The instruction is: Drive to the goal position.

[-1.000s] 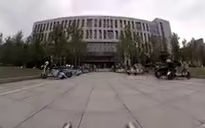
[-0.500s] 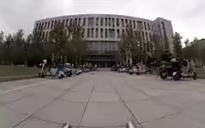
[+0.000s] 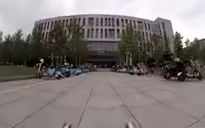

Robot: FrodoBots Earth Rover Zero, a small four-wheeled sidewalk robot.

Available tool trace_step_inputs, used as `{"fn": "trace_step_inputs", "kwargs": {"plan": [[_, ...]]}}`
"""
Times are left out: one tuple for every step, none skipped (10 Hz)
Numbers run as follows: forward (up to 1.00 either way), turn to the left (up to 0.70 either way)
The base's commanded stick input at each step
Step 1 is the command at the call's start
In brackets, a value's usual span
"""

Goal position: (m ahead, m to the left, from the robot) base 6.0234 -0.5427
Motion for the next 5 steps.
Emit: {"fn": "trace_step_inputs", "kwargs": {"plan": [[0.7, 0.0], [0.7, 0.0], [0.7, 0.0], [0.7, 0.0], [0.7, 0.0]]}}
